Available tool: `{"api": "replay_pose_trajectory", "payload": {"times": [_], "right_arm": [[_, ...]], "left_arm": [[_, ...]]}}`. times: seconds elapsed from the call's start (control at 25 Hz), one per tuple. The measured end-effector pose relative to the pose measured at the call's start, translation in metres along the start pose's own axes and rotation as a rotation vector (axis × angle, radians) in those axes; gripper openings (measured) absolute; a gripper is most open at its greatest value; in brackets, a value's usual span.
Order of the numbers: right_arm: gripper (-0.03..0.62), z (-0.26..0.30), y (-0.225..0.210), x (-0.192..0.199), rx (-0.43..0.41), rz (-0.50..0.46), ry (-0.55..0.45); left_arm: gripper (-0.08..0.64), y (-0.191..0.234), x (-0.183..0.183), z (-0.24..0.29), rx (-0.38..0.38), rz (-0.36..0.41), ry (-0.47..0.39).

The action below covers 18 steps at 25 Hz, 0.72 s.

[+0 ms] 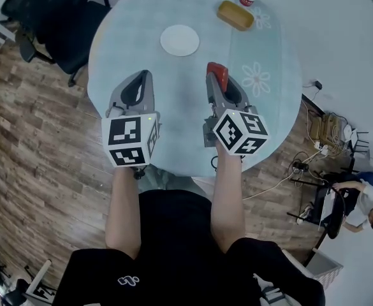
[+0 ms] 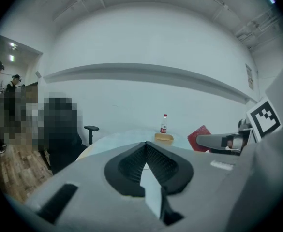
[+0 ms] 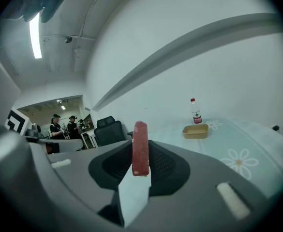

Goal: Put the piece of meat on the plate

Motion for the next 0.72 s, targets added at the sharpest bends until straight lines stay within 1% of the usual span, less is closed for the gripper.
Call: {"api": "replay_pose_trajectory", "payload": {"times": [0.12, 0.28, 0.4, 0.52, 0.6, 0.72], "right_arm": [[0.100, 0.014, -0.005, 0.008, 0.015, 0.006, 0.027], [0.100, 0.024, -0.019, 0.020, 0.069, 0.031, 0.069], [0.100, 0.031, -0.025, 0.024, 0.104, 0.034, 0.103], [0.100, 0.043, -0.029, 0.030, 0.119, 0.047, 0.131], [0.100, 0.057, -0.028, 0.039, 0.116, 0.074, 0.156], [0.100, 0.079, -0.018, 0.058, 0.090, 0.107, 0.199]], "left_arm": [[0.002, 0.007, 0.006, 0.019, 0.009, -0.008, 0.035], [0.002, 0.010, 0.012, 0.050, 0.052, -0.009, 0.084], [0.002, 0.014, 0.007, 0.068, 0.076, -0.013, 0.095], [0.002, 0.019, 0.006, 0.081, 0.095, -0.020, 0.110], [0.002, 0.028, 0.008, 0.089, 0.092, -0.026, 0.123], [0.002, 0.050, 0.011, 0.095, 0.058, -0.042, 0.138]]}}
Point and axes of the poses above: the fingertips, and each gripper's own axes: z forward along the fingers, y to its left, x out of its underside, the point moved 3 cm from there along -z, backward along the fingers, and after that the axes turned 10 degrees about -z, right-handed, at the moved point
